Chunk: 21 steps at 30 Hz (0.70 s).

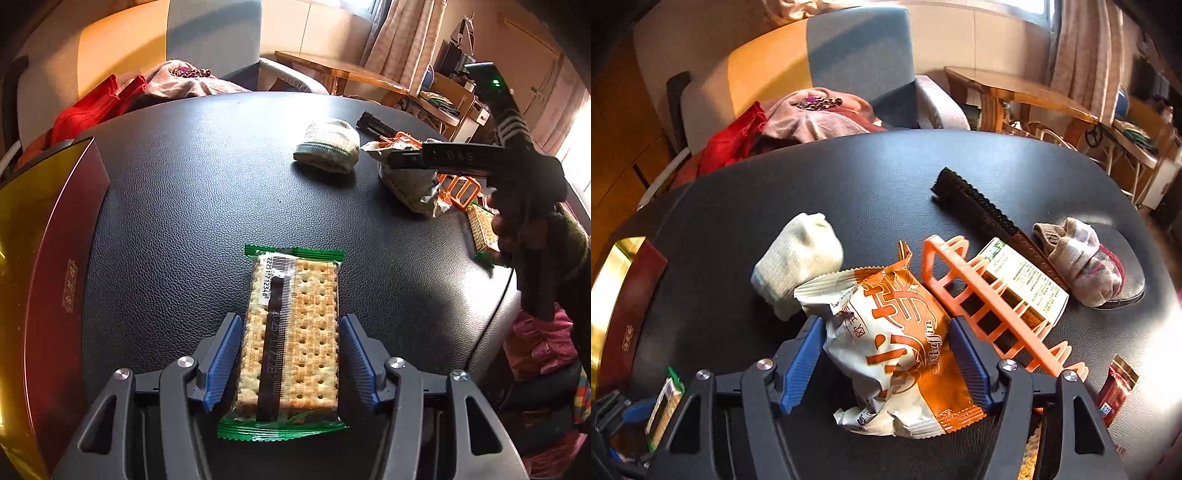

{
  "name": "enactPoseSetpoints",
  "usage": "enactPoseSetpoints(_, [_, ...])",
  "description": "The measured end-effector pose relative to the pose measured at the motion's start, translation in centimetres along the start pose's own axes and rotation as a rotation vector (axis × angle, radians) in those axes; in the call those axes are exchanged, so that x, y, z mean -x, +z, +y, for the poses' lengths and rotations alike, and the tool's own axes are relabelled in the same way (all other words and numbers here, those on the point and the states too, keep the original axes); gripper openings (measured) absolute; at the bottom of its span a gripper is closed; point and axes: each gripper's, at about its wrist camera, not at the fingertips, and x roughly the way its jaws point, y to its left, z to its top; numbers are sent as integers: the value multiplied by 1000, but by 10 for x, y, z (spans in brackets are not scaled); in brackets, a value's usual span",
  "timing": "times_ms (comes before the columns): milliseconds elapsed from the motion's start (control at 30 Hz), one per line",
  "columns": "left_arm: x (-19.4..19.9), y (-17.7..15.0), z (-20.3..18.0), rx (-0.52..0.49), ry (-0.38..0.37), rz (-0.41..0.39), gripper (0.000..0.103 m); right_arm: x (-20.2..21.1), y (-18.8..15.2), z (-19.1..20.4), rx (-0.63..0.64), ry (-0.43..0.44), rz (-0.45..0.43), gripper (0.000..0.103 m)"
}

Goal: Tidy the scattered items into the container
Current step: 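Lift the cracker pack with the left gripper while the right gripper grasps the orange snack bag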

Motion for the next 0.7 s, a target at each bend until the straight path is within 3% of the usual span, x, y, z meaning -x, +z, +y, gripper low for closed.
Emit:
enactPoseSetpoints(400, [4,-6,1,-4,22,-6,57,33,-51,29,10,109,11,66])
enactPoseSetpoints(500, [5,-5,1,-5,18,0,57,44,-66,34,9,139,3,69])
enactPoseSetpoints(600, [5,-3,2,-3,14,5,57,51,-73,34,4,142,-22,82])
enactPoseSetpoints(700, [5,0,5,8,11,3,57,49,-71,31,0,145,-29,83])
